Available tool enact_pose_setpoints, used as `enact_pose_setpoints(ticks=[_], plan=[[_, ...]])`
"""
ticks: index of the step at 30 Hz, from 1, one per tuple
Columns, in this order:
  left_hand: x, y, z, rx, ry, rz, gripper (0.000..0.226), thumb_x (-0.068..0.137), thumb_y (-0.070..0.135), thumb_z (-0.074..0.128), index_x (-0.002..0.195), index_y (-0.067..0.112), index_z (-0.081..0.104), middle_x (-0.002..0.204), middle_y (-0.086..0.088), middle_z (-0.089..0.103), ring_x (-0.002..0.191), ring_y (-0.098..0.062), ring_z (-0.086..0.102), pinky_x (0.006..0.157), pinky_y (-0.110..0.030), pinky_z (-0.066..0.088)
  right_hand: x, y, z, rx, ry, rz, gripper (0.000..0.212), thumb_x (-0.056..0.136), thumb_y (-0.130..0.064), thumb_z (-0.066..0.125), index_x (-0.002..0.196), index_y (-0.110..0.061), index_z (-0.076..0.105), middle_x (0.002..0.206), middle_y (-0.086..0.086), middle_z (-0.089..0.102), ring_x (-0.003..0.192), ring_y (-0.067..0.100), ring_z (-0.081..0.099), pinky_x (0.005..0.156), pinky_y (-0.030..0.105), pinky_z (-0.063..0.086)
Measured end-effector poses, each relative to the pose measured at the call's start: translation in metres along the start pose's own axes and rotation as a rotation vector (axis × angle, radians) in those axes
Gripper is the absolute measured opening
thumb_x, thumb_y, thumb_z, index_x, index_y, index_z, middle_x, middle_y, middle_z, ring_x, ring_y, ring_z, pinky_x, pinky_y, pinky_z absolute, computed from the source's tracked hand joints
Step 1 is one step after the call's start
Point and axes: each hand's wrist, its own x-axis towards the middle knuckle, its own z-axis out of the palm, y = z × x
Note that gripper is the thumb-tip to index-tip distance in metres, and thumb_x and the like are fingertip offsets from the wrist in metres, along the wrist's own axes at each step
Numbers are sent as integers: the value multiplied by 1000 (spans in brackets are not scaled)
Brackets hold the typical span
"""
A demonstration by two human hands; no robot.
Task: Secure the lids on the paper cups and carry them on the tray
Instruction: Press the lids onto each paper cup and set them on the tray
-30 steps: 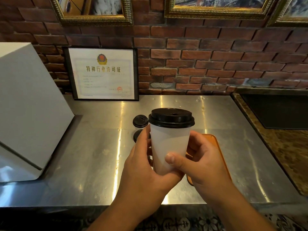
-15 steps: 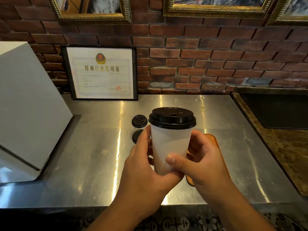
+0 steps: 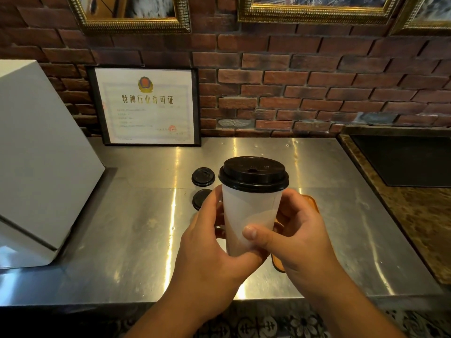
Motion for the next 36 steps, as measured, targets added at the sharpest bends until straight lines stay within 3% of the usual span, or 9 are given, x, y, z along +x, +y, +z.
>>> enact_pose_setpoints(ticks=[6, 13, 21, 25, 36], plan=[[1, 3, -3, -24, -18, 16, 95, 66, 70, 83, 147, 60, 34, 132, 30, 58, 117, 2, 61, 77, -11, 58, 2, -2, -1, 61, -55, 18, 65, 69, -34, 94, 126, -47, 65, 124, -9, 74, 116, 14, 72, 81, 27, 64], [1, -1, -2, -14, -45, 3, 100, 62, 70, 85, 146, 61, 32, 132, 31, 57, 115, 3, 60, 78, -13, 60, 0, -1, -1, 52, -21, -21, 64, 65, -37, 98, 118, -56, 67, 118, -16, 75, 112, 7, 72, 75, 23, 64], [1, -2, -4, -16, -34, 19, 98, 63, 71, 83, 148, 58, 36, 132, 29, 59, 118, 1, 60, 78, -10, 57, 1, -2, 0, 82, -87, -2, 70, 69, -30, 93, 131, -45, 64, 128, -8, 73, 121, 17, 70, 85, 29, 64], [-1, -3, -4, -25, -41, 20, 98, 65, 67, 85, 149, 59, 34, 133, 27, 59, 118, 0, 61, 79, -13, 60, 0, -3, 0, 99, -72, -16, 66, 66, -27, 94, 121, -51, 68, 122, -11, 75, 116, 13, 72, 80, 26, 64], [-2, -4, -3, -28, -50, 30, 97, 66, 65, 86, 148, 58, 35, 132, 27, 59, 119, -3, 61, 81, -15, 61, -1, -2, 0, 109, -88, -14, 70, 64, -25, 99, 120, -53, 68, 122, -12, 75, 117, 12, 71, 81, 25, 63]])
